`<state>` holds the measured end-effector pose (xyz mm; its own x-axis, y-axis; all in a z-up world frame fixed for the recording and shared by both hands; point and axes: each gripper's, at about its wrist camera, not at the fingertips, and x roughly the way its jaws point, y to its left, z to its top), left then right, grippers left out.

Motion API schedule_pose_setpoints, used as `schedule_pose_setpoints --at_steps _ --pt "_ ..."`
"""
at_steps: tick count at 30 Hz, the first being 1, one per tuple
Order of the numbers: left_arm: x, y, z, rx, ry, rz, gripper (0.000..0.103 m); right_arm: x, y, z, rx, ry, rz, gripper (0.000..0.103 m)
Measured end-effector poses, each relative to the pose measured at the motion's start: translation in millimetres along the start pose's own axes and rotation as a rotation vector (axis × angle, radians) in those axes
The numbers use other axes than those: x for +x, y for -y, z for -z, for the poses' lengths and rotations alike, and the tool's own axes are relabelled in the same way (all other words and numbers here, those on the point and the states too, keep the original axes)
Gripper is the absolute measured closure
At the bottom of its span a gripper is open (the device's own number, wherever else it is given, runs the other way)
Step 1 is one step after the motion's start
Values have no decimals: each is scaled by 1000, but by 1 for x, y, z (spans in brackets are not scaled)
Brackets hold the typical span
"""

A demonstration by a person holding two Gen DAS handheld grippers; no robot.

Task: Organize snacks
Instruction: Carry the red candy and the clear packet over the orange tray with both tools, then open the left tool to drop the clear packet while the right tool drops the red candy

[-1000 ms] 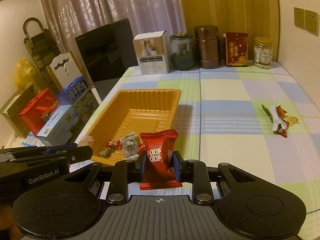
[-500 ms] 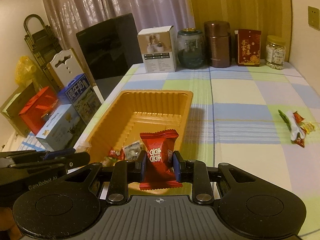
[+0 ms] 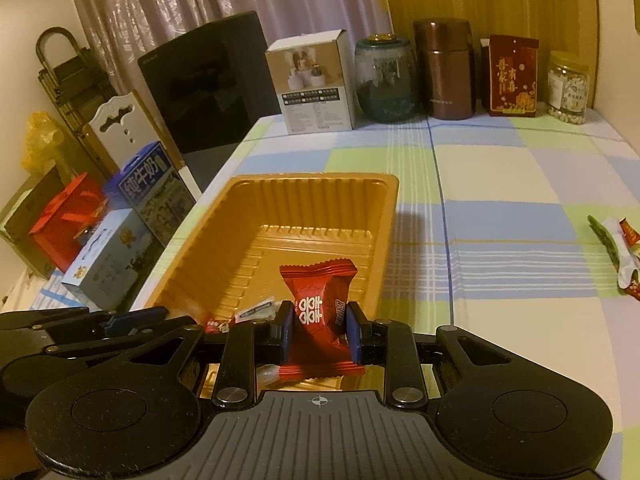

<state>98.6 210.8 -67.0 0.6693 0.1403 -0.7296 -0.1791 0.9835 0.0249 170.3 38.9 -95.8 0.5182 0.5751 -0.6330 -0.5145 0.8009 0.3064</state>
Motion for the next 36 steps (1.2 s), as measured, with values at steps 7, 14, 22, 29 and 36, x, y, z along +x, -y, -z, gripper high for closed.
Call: schedule_pose_setpoints --at_steps 7,14,22,29,36 --pt "-1 -13 4 -44 2 -6 73 6 3 3 13 -12 -12 75" --pt "-11 -23 10 -88 8 -12 72 10 -3 5 15 -20 -43 75" --pt "-14 -29 14 -116 10 -10 71 13 -3 1 57 -6 -99 49" --pt "-25 -27 15 -129 26 -9 60 -8 8 9 82 13 -58 36" --pt "-47 -10 17 -127 44 7 50 -45 26 24 115 23 -3 36"
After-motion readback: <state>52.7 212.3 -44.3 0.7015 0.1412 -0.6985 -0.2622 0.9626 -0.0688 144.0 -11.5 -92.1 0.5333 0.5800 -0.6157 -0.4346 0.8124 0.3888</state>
